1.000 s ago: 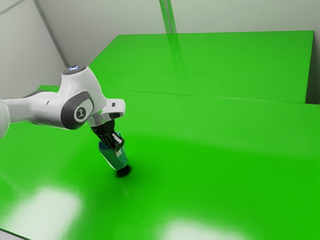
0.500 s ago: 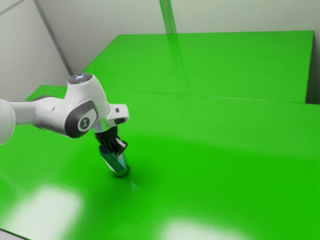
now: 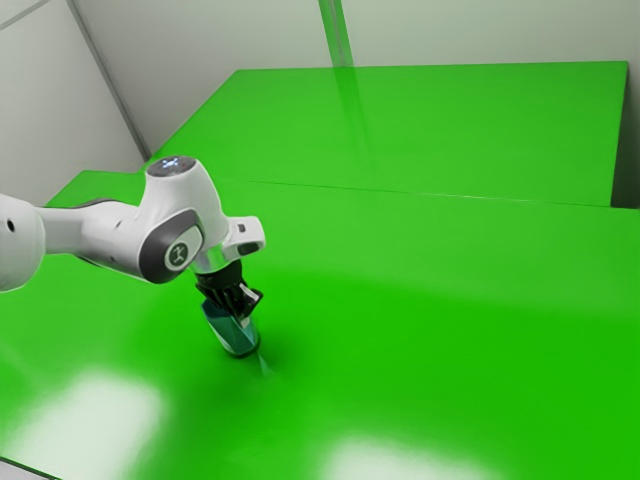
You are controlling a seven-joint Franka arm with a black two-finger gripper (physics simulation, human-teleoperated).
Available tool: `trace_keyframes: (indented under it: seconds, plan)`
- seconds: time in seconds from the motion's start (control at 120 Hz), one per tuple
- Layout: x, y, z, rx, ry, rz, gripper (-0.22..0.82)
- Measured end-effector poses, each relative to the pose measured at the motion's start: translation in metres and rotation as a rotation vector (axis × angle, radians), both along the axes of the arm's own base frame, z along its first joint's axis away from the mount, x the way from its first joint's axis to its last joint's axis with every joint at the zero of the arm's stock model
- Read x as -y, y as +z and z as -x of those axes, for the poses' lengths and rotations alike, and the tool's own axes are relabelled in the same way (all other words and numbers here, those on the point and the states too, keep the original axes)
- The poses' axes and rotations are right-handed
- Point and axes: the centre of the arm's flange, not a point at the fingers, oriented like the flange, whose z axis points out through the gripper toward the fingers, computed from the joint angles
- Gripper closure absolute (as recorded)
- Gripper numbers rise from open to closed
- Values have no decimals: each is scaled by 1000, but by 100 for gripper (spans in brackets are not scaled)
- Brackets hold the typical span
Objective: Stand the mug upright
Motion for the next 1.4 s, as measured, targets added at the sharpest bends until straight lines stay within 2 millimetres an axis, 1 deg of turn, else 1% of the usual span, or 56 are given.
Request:
trace_keyframes:
  seconds: [0.142, 0.167, 0.242, 0.367, 0.475, 0.583, 0.708, 0.808, 0.867, 0.967, 1.183, 1.292, 1.4]
  plan:
    - [0, -4, 1, -7, 13, -1, 78]
    - [1, -5, 1, -8, 15, 0, 77]
    - [1, -5, 1, -9, 20, 2, 64]
    - [1, -6, 3, -11, 28, 3, 39]
    - [1, 4, 3, 14, 34, 6, 24]
    - [0, 21, 3, 51, 37, 9, 15]
    - [0, 39, 0, 77, 41, 12, 10]
    - [3, 67, -13, 99, 43, 17, 7]
    - [5, 86, -24, 107, 44, 21, 6]
    - [10, 113, -39, 101, 43, 24, 5]
    - [13, 156, -71, 50, 49, 25, 3]
    - [13, 177, -80, 31, 52, 24, 3]
    - [12, 201, -84, 20, 54, 23, 3]
